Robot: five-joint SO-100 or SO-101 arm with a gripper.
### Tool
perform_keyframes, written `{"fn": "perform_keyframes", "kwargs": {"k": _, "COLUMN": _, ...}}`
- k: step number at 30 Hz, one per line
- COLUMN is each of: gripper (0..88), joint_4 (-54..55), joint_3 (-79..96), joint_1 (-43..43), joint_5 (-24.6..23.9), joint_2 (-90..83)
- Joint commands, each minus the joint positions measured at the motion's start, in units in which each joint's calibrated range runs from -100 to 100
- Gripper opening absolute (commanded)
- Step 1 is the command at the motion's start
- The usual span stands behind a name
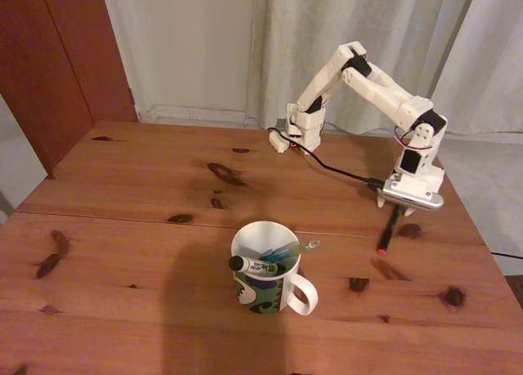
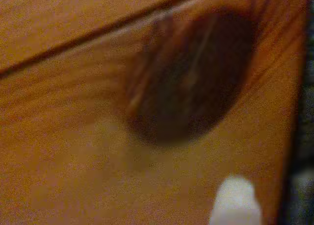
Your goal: Clean up the desk and place the pens and markers into the cup
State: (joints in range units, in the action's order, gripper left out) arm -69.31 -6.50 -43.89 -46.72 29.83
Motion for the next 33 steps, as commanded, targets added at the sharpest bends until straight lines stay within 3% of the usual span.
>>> {"fn": "perform_keyframes", "kwargs": {"k": 1, "gripper": 22.3, "joint_4": -1.02, "joint_3": -5.23, "joint_1": -0.46, "joint_5": -0.27, "joint_2": -0.74}}
{"fn": "perform_keyframes", "kwargs": {"k": 10, "gripper": 22.3, "joint_4": -4.89, "joint_3": -6.22, "joint_1": -0.30, "joint_5": -0.27, "joint_2": -0.58}}
{"fn": "perform_keyframes", "kwargs": {"k": 33, "gripper": 22.3, "joint_4": 0.10, "joint_3": 1.54, "joint_1": 6.06, "joint_5": 1.04, "joint_2": -0.58}}
